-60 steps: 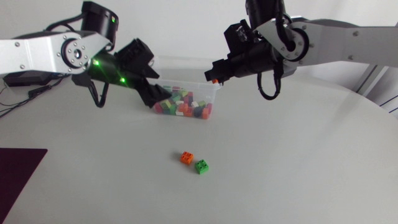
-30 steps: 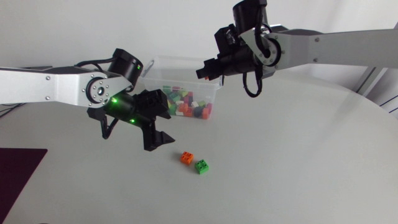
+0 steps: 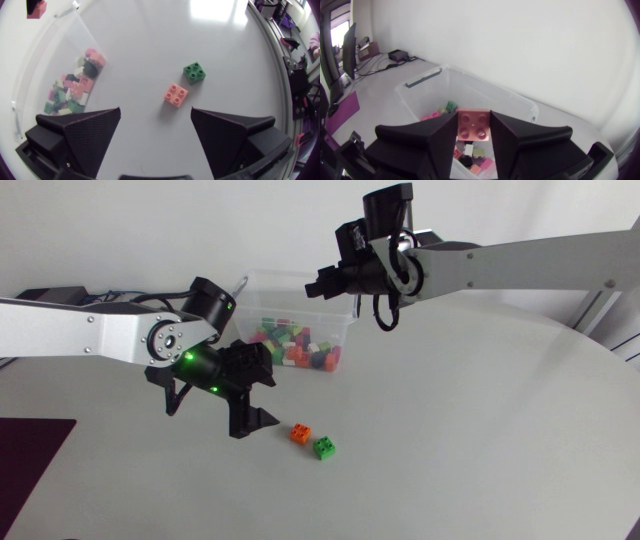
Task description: Place the duplo bricks in the container
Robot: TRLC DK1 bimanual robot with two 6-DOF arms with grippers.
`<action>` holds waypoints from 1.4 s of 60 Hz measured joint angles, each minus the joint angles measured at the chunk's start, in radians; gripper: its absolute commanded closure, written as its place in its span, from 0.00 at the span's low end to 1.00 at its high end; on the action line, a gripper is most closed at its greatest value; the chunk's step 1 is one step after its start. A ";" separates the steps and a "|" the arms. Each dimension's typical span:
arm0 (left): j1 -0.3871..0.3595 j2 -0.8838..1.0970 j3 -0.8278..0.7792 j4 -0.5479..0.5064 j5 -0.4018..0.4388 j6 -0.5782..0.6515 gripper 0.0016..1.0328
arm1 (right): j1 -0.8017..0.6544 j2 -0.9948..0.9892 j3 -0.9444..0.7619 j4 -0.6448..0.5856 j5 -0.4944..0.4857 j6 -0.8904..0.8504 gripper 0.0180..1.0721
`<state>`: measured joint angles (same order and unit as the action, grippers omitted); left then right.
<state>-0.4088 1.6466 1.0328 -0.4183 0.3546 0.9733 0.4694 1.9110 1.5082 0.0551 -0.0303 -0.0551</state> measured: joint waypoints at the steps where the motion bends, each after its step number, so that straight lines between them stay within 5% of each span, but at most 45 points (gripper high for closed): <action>1: 0.000 0.000 -0.001 0.000 0.000 0.000 0.06 | 0.001 0.004 0.002 0.006 0.003 0.000 0.80; 5: -0.001 0.002 -0.004 0.000 0.000 0.006 0.06 | 0.002 0.022 0.012 0.026 0.019 0.000 0.74; 12: -0.016 0.012 -0.006 0.000 -0.012 0.023 0.06 | 0.013 0.076 0.053 0.035 0.083 -0.001 0.02; 29: -0.094 0.047 -0.006 0.000 -0.051 0.087 0.05 | 0.015 0.016 0.009 0.035 0.106 0.000 0.04; 49: -0.142 0.169 0.080 -0.087 -0.107 0.184 0.06 | -0.033 -0.396 -0.312 -0.019 0.005 0.000 0.04; 63: -0.156 0.237 0.155 -0.116 -0.117 0.202 0.07 | -0.033 -0.515 -0.503 -0.112 -0.026 -0.001 0.04; 77: -0.162 0.310 0.202 -0.142 -0.125 0.214 0.20 | 0.023 -0.608 -0.655 -0.171 -0.027 -0.005 0.05; 84: -0.162 0.332 0.222 -0.158 -0.125 0.218 0.36 | 0.047 -0.625 -0.686 -0.198 -0.023 -0.004 0.05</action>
<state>-0.5709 1.9785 1.2552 -0.5762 0.2298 1.1912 0.5167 1.2861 0.8223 -0.1432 -0.0536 -0.0593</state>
